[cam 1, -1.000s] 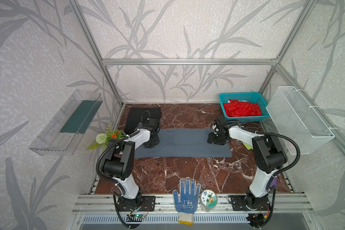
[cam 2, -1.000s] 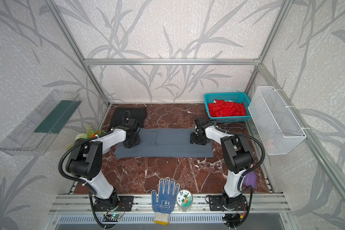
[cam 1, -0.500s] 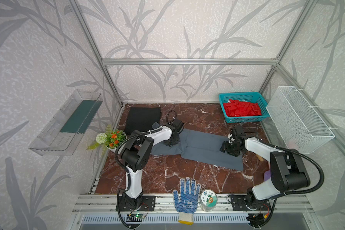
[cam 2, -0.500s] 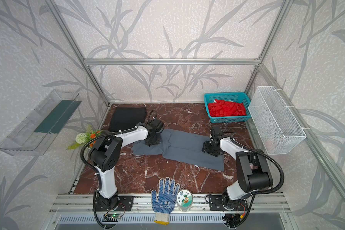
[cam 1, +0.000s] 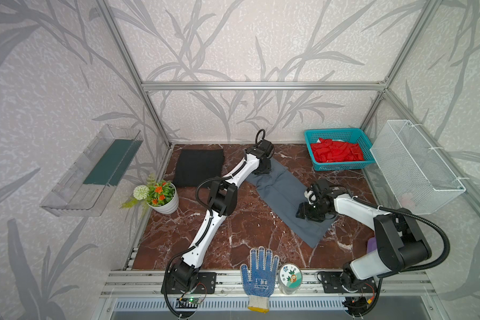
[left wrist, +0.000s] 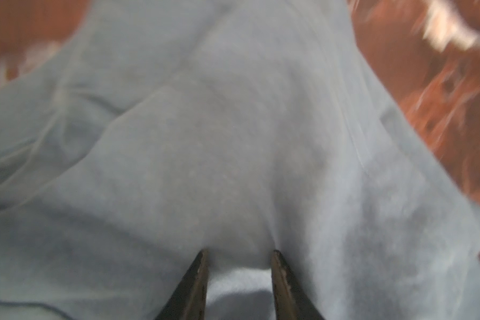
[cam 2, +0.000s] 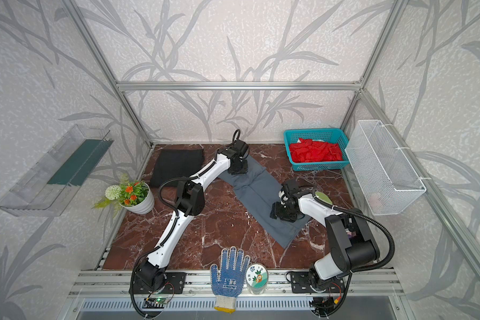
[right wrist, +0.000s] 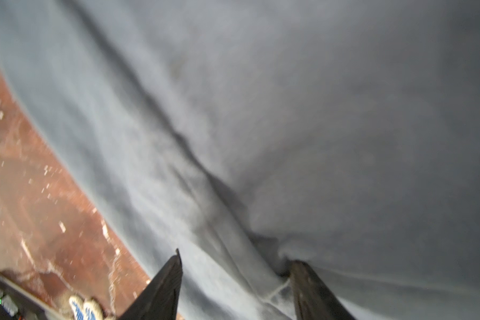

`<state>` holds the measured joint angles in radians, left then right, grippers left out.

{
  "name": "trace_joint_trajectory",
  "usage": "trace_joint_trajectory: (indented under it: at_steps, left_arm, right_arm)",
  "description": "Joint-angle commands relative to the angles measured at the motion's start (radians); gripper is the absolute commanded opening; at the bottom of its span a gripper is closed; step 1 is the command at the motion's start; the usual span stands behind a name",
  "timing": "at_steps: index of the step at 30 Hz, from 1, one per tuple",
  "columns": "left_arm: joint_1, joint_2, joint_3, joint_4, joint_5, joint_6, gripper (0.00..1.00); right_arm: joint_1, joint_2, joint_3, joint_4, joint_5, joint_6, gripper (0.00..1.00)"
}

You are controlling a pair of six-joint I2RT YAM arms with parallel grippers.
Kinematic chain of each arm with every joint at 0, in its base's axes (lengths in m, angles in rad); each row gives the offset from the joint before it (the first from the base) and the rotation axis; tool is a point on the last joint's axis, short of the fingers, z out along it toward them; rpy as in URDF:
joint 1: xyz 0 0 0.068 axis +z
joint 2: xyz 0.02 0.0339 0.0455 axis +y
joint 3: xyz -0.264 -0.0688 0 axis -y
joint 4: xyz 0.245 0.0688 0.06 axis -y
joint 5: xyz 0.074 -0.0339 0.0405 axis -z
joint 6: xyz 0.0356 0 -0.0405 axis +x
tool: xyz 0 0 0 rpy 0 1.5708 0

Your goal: Fold and stack the t-shirts

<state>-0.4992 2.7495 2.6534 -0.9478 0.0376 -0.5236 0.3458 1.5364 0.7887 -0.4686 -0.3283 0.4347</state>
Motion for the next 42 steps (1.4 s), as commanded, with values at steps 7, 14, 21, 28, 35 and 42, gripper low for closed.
trace_joint_trajectory:
  at_steps: [7,14,21,28,35,42]
  left_arm:
    - [0.158,0.128,0.068,0.056,0.268,0.086,0.41]
    - [0.213,0.157,0.11,0.161,0.278,0.072,0.42]
    - [0.249,0.167,0.145,0.268,0.291,0.063,0.44]
    - [0.264,0.106,0.165,0.389,0.275,0.146,0.46]
    - [0.25,-0.12,0.08,0.226,0.275,0.215,0.48]
    - [0.164,-0.507,-0.497,0.118,0.101,0.145,0.47]
  right_arm:
    - [0.28,0.164,0.197,0.011,-0.067,0.045,0.63]
    - [0.409,0.284,0.31,0.075,-0.102,0.135,0.63]
    - [0.48,0.351,0.375,0.064,-0.132,0.132,0.63]
    - [0.493,0.304,0.517,-0.012,-0.08,0.072,0.64]
    - [0.419,0.102,0.513,-0.184,0.123,0.061,0.68]
    - [0.315,0.001,0.309,-0.183,0.136,0.045,0.66]
